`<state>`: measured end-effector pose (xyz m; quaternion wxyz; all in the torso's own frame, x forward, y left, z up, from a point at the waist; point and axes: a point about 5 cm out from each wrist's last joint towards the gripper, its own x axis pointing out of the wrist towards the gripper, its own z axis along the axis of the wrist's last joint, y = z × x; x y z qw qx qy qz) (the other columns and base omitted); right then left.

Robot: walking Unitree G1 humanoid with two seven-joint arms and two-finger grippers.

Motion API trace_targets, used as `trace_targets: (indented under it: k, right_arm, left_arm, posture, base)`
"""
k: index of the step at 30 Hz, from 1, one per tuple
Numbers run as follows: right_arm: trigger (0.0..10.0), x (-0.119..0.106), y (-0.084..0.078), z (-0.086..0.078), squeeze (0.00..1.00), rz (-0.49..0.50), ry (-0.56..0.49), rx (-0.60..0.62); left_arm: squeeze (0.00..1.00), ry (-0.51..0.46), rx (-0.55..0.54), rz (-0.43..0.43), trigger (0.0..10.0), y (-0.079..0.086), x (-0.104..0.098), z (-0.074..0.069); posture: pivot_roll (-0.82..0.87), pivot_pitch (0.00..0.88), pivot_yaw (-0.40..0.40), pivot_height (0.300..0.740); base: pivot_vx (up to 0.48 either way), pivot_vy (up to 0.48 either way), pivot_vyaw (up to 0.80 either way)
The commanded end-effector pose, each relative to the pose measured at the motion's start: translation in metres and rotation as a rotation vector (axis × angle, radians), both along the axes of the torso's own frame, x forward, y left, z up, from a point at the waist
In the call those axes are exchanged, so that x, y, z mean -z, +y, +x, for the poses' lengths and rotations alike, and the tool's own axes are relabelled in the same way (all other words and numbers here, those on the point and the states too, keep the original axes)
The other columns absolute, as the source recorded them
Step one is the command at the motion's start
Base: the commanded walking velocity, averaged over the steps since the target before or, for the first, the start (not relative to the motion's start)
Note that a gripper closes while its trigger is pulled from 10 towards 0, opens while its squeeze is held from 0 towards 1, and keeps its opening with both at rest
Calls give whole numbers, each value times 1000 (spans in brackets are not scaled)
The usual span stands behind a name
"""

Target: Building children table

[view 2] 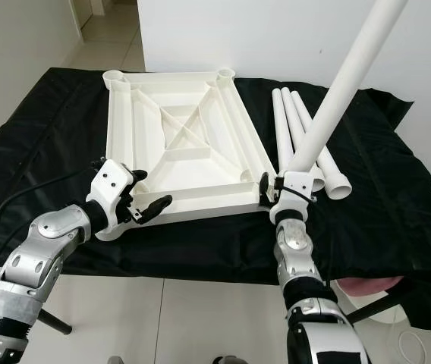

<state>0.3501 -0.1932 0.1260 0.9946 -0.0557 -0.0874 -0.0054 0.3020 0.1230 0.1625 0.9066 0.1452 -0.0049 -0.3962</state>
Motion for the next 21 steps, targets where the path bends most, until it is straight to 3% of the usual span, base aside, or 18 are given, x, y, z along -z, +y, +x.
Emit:
trace_targets:
  k: [1, 6, 7, 8, 9, 10, 11, 21]
  right_arm:
    - [10000, -25, 2, 7, 0, -33, -93, -59]
    - [10000, -34, -5, 8, 0, -48, -109, -111]
    - [3686, -35, -6, 8, 0, -52, -109, -141]
    - [3686, -36, -7, 8, 0, -54, -108, -162]
    - [1647, -37, -8, 8, 0, -51, -104, -186]
    - [1647, -37, -8, 8, 0, -51, -104, -186]
    - [0, -37, -10, 9, 0, -50, -94, -185]
    - [0, -20, -17, 3, 0, -67, -14, -210]
  left_arm:
    - [0, 11, -13, 6, 10000, 1, 2, 1]
    - [0, 10, -17, 5, 10000, 2, 2, 0]
    - [0, 9, -19, 5, 10000, 2, 2, 0]
    - [0, 9, -19, 4, 10000, 2, 2, 0]
    - [0, 8, -20, 4, 10000, 2, 2, 1]
    - [0, 8, -20, 4, 10000, 2, 2, 1]
    - [0, 7, -23, 3, 10000, 3, 1, 1]
    - [0, 5, -24, 3, 10000, 3, 1, 1]
  posture:
    - [17, 20, -21, 740]
    - [21, 18, -23, 740]
    - [20, 18, -22, 740]
    - [20, 18, -22, 740]
    - [20, 17, -23, 740]
    - [20, 17, -23, 740]
    - [19, 17, -23, 740]
    - [19, 16, -24, 740]
  base:
    - [0, 0, 0]
    - [0, 0, 0]
    - [0, 0, 0]
    - [0, 0, 0]
    - [0, 0, 0]
    - [0, 0, 0]
    - [0, 0, 0]
    - [0, 0, 0]
